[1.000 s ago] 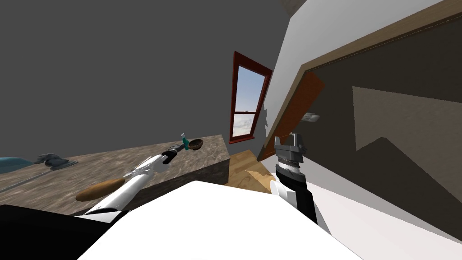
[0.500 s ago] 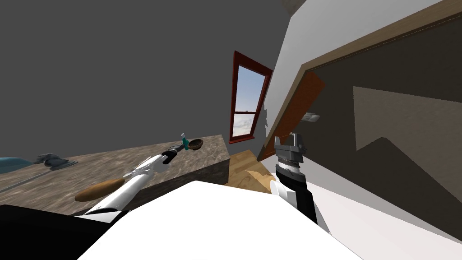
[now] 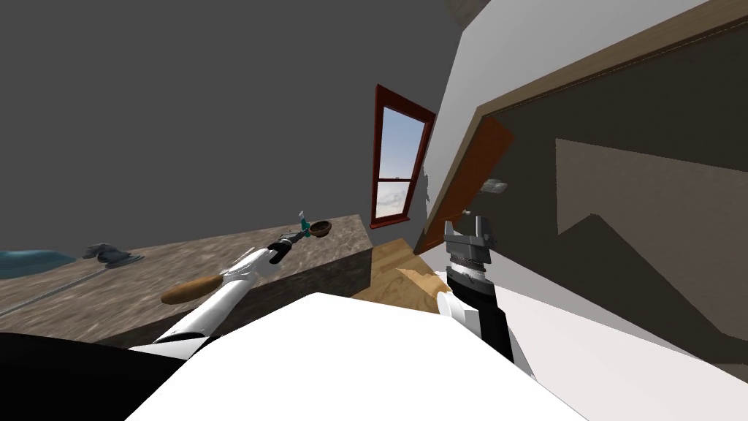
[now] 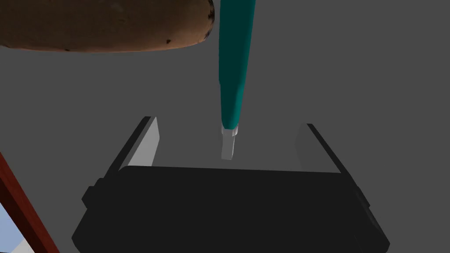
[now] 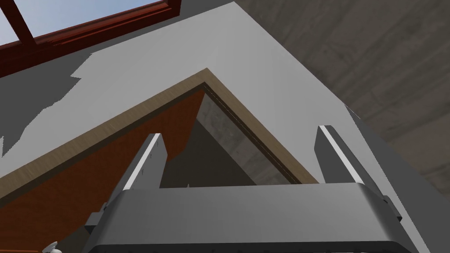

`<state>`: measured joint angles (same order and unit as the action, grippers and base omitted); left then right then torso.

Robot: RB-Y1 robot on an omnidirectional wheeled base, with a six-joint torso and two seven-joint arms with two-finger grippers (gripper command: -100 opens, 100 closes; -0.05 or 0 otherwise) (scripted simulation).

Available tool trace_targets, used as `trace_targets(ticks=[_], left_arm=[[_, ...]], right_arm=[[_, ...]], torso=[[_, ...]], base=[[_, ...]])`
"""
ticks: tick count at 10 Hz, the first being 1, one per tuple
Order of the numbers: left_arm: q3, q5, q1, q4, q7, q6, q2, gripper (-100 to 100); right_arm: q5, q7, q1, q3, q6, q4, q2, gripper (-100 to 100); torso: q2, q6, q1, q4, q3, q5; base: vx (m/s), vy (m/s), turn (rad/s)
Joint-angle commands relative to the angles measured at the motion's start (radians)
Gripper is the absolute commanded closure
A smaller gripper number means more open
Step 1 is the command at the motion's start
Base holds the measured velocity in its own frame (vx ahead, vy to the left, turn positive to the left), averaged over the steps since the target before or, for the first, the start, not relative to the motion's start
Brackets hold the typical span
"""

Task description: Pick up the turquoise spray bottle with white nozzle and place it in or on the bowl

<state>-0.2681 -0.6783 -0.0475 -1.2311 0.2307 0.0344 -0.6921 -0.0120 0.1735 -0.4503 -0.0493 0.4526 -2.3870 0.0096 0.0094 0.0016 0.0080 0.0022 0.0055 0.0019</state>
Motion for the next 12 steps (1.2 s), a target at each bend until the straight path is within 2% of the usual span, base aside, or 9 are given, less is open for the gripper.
trace_targets(ticks=[1, 4, 7, 8, 9, 10, 11, 12], left_arm=[[-0.018, -0.022, 0.032, 0.008, 0.019, -0.016, 0.007, -100], [-0.046, -0.026, 0.085, 0.048, 0.031, -0.059, 0.023, -100], [-0.053, -0.022, 0.090, 0.097, 0.034, -0.106, 0.035, -100], [-0.056, -0.026, 0.095, 0.091, 0.035, -0.090, 0.034, -100], [-0.057, -0.026, 0.095, 0.094, 0.035, -0.091, 0.034, 0], [-0.057, -0.026, 0.095, 0.093, 0.035, -0.091, 0.034, -100], [-0.057, -0.026, 0.095, 0.094, 0.035, -0.091, 0.034, 100], [-0.057, -0.026, 0.095, 0.093, 0.035, -0.091, 0.034, 100]], right_arm=[[0.000, 0.000, 0.000, 0.000, 0.000, 0.000, 0.000, 0], [0.000, 0.000, 0.000, 0.000, 0.000, 0.000, 0.000, 0], [0.000, 0.000, -0.001, 0.000, 0.000, 0.000, 0.000, 0], [0.000, 0.000, -0.001, 0.000, 0.000, 0.000, 0.000, 0], [0.000, 0.000, 0.000, 0.000, 0.000, 0.000, 0.000, 0], [0.000, 0.000, 0.000, 0.000, 0.000, 0.000, 0.000, 0], [0.000, 0.000, 0.000, 0.000, 0.000, 0.000, 0.000, 0], [0.000, 0.000, 0.000, 0.000, 0.000, 0.000, 0.000, 0]], torso=[[0.000, 0.000, 0.000, 0.000, 0.000, 0.000], [-0.014, 0.000, 0.000, -0.003, -0.008, 0.000], [-0.017, 0.000, -0.004, -0.004, -0.010, -0.001], [-0.016, 0.000, -0.004, -0.004, -0.010, 0.000], [-0.014, 0.000, -0.004, -0.003, -0.008, -0.001], [-0.012, 0.000, -0.004, -0.003, -0.007, -0.001], [-0.011, 0.000, -0.004, -0.003, -0.006, -0.001], [-0.010, 0.000, -0.004, -0.003, -0.006, -0.001]], base=[[-0.048, 0.099, -0.143], [0.075, 0.055, -0.092], [0.098, 0.000, -0.061], [0.035, 0.003, -0.006], [0.007, 0.001, 0.001], [0.000, 0.000, 0.000], [0.000, 0.000, 0.000], [0.000, 0.000, 0.000]])
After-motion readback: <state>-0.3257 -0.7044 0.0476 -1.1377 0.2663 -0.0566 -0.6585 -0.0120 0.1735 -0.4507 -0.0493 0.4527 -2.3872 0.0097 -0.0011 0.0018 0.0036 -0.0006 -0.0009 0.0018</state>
